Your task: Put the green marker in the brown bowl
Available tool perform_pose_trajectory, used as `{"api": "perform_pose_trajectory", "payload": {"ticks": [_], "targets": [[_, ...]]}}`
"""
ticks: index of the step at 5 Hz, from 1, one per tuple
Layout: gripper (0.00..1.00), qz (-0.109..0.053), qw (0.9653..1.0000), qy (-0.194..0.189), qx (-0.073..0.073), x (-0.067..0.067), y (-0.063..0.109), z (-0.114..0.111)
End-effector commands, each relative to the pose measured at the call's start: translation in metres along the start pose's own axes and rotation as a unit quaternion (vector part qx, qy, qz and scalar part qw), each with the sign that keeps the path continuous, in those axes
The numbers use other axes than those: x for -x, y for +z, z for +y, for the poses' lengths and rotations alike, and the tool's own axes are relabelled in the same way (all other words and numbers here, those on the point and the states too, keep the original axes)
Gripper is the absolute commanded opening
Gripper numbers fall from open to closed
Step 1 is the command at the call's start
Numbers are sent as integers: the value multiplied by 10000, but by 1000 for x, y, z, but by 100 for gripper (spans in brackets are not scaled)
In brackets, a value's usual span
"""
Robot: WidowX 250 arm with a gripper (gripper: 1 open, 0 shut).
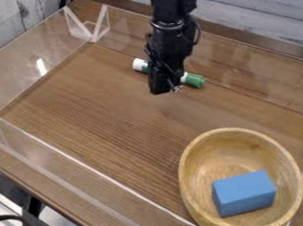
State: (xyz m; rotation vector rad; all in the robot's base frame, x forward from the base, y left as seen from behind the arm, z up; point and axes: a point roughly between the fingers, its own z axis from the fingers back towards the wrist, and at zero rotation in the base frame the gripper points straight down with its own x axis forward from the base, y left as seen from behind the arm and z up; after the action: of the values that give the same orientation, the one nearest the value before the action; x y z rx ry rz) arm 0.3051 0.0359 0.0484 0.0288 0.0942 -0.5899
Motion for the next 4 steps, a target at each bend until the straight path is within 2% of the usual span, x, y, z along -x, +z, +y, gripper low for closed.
{"api": "perform_pose_trajectory", "payload": {"ticks": [1, 4], "targets": [[0, -305, 9992, 2, -249, 0, 29, 5], [0, -233, 9995, -133, -163, 4, 36, -1]]}}
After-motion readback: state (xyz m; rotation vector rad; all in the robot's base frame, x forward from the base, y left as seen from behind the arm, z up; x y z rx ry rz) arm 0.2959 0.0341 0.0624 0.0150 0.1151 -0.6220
